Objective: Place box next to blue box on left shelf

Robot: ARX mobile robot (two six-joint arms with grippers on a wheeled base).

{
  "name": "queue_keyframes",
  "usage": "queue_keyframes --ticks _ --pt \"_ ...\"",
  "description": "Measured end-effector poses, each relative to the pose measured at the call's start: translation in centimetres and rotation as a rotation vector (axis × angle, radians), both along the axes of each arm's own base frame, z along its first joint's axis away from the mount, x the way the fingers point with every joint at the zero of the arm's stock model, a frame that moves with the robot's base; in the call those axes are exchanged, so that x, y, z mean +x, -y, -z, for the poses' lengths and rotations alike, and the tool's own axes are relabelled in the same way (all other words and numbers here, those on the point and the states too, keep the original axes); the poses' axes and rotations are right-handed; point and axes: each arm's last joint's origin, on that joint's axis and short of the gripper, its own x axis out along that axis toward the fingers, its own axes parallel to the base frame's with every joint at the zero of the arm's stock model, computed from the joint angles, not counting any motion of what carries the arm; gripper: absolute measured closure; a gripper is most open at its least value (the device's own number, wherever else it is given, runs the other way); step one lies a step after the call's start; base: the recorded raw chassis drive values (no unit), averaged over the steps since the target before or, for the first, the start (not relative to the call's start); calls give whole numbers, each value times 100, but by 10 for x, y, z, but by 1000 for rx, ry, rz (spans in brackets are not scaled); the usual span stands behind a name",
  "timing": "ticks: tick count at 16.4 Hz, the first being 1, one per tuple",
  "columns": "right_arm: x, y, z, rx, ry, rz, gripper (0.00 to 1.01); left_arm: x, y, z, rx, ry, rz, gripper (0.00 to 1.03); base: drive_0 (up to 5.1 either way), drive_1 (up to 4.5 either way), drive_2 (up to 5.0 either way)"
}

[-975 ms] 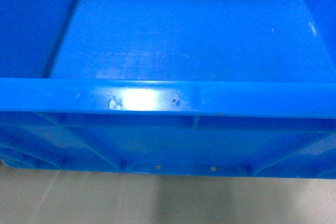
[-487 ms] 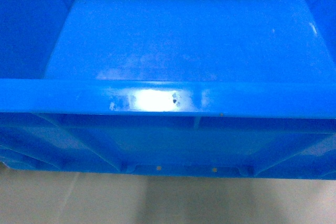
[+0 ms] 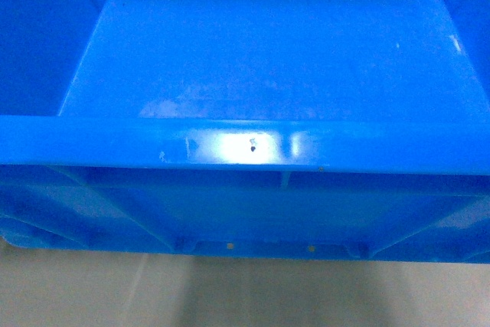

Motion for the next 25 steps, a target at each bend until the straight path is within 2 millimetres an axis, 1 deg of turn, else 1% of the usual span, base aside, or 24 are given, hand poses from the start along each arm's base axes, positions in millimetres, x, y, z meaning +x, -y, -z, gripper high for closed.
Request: queue_keyframes --ticks 5,25 --pt "0 0 0 1 1 -1 92 0 0 0 0 0 0 92 -503 238 238" --pt "0 -1 0 1 3 -4 92 0 0 0 0 2 -2 92 0 0 0"
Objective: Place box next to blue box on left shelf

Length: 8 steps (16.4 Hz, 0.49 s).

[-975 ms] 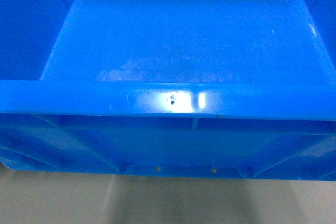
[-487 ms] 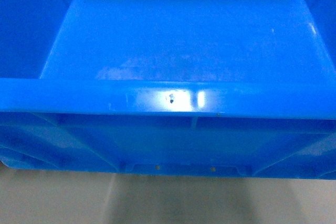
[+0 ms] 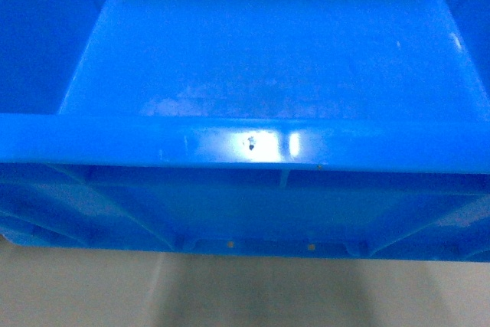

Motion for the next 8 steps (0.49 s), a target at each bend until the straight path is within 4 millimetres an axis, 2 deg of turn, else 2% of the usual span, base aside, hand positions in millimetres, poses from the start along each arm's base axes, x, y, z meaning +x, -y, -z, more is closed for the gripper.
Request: queue_keyframes --ticks 8 --pt "0 0 0 0 -2 0 92 0 0 0 0 -1 0 92 0 0 0"
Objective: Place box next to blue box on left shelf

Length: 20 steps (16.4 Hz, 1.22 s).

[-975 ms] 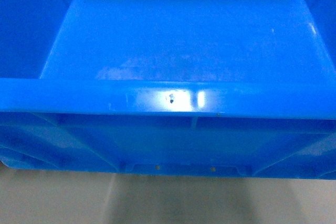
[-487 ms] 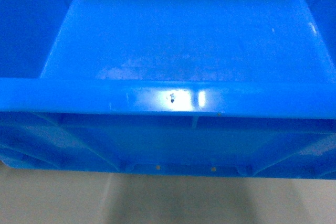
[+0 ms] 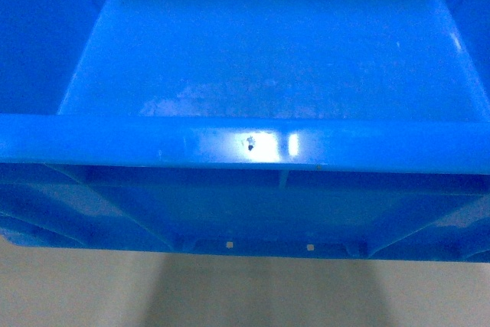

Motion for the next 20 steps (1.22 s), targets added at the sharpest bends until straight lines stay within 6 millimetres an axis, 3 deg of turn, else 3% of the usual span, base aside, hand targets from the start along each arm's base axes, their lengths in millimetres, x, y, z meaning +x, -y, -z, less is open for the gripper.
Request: queue_keyframes --ticks 20 --pt "0 0 1 -3 -8 0 92 0 0 1 3 -9 0 92 0 0 0"
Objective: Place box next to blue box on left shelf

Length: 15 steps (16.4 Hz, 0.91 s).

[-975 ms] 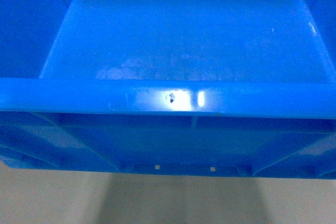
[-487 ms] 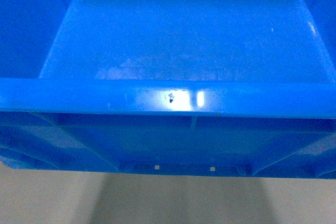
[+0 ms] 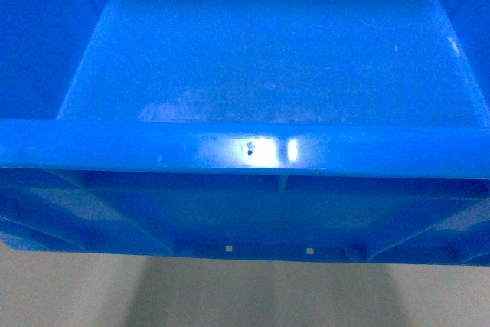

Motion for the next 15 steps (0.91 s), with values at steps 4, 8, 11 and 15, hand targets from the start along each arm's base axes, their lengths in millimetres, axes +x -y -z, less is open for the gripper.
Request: queue_keyframes --ticks 4,8,11,15 --pt "0 0 0 1 3 0 92 0 0 0 -1 4 0 92 0 0 0" --pt "0 0 0 2 5 0 92 0 0 0 -2 7 0 92 0 0 0" --pt "0 0 0 2 5 0 92 0 0 0 -3 8 0 92 6 284 -272" --pt "0 0 -1 3 7 0 92 0 0 -1 -3 8 0 92 13 430 -404"
